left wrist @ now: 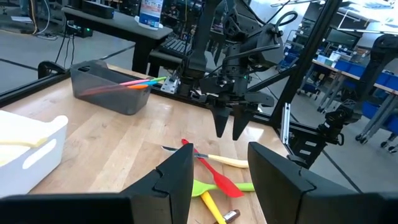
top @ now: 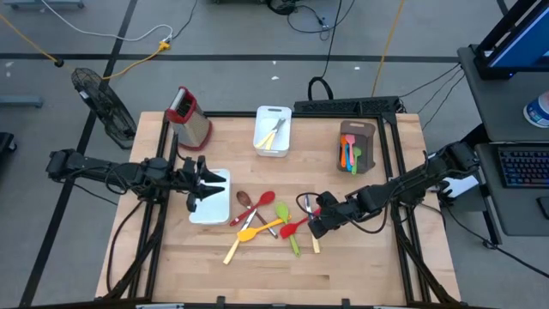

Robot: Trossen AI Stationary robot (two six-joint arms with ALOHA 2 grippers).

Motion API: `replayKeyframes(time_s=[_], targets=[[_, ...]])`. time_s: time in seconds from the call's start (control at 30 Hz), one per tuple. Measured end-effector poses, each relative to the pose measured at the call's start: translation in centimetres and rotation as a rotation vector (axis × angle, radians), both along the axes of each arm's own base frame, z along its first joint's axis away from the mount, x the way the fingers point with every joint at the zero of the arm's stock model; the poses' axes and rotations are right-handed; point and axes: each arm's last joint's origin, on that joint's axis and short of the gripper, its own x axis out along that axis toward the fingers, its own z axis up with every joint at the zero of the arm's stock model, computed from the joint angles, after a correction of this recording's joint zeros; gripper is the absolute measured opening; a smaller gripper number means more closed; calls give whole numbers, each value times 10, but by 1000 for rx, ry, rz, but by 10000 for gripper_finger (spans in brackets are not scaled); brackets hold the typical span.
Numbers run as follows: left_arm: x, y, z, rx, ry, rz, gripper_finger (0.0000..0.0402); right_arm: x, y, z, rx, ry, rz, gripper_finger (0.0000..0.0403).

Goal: Pick & Place Kitchen Items
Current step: Put the yellow knife into the top white bin

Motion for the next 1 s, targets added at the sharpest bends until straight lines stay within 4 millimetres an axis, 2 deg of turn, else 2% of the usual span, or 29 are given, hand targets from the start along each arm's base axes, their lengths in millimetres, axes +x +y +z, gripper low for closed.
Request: replayKeyframes(time_s=[0.47,1.0], targets=[[0,1,0,-11,1,20,154,0,-1,0,-10,-3,14,205],[0,1,0,-21,1,33,154,4,0,4,-20,-68,31,205]])
